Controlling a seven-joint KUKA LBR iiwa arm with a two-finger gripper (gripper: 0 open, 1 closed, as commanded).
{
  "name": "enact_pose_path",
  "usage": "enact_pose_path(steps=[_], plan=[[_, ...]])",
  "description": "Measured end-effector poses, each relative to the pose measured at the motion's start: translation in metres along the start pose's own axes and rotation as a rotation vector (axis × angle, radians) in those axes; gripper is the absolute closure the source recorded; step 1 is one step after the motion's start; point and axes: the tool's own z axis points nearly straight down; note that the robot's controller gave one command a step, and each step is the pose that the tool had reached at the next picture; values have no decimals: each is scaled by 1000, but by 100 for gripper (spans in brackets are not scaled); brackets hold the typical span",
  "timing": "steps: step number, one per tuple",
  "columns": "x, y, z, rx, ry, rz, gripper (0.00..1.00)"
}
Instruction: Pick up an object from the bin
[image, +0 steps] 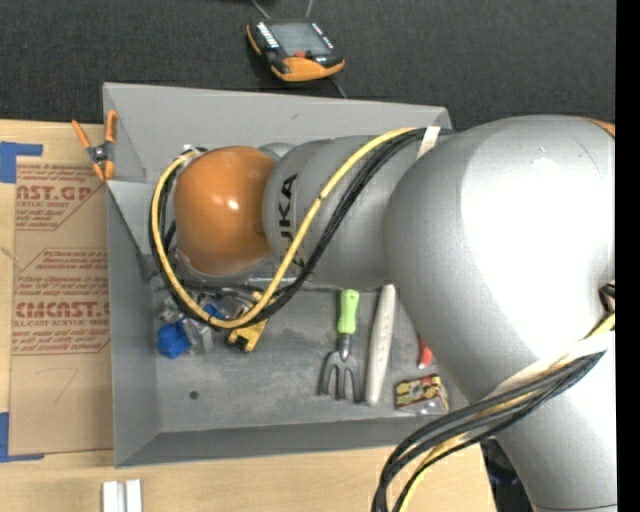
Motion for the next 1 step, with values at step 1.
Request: enact_pose_path(steps=[1], plan=[[-1,1,0,0,0,-6,100]])
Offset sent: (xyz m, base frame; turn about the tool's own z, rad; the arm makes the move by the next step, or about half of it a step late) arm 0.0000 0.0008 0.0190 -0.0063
